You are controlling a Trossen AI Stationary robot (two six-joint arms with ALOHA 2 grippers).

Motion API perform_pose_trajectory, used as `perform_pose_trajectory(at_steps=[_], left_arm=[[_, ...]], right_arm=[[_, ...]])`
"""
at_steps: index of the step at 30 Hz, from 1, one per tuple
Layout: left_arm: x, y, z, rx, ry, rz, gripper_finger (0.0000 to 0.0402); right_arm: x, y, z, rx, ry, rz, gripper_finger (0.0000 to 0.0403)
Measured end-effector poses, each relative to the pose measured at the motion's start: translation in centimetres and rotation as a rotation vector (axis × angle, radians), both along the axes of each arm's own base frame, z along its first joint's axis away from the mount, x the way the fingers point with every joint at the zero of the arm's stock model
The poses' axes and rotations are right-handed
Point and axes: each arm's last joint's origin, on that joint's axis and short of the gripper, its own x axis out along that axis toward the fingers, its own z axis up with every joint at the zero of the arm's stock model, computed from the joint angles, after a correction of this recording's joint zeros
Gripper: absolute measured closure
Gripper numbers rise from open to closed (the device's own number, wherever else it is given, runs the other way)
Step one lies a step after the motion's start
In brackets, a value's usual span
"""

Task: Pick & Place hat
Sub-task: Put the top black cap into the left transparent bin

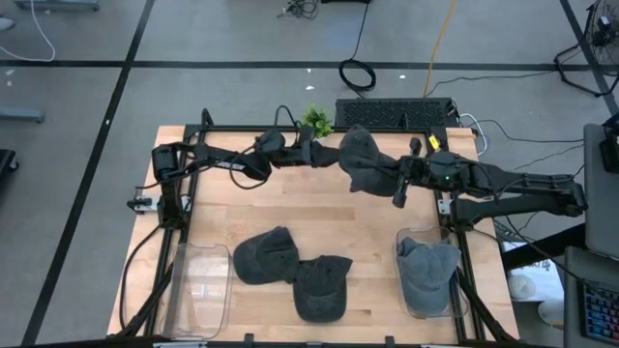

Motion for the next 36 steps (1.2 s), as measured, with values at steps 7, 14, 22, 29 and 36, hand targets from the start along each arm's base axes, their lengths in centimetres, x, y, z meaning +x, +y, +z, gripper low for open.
perform_pose_trajectory(at_steps=[7, 14, 22, 29, 36], left_arm=[[-0.3, 0.7, 0.2, -0.019, -0.024, 0.014, 0.0048], [0.4, -0.5, -0.7, -0.050, 0.069, 0.005, 0.0048], [2.2, -2.1, 2.2, 0.010, 0.027, -0.067, 0.0048], [3.2, -3.3, 6.9, 0.169, -0.073, -0.316, 0.0048], [3.9, -2.7, 5.6, 0.168, 0.118, -0.345, 0.0048]], right_arm=[[0.1, 0.0, -0.1, 0.001, 0.007, -0.001, 0.0403], [0.4, 0.0, -0.1, 0.002, -0.004, 0.002, 0.0403], [2.4, -0.2, -1.4, 0.011, 0.074, 0.004, 0.0403], [2.8, 0.0, -1.2, 0.006, 0.046, 0.019, 0.0403], [2.2, 0.9, -0.7, 0.001, 0.012, 0.057, 0.0403]])
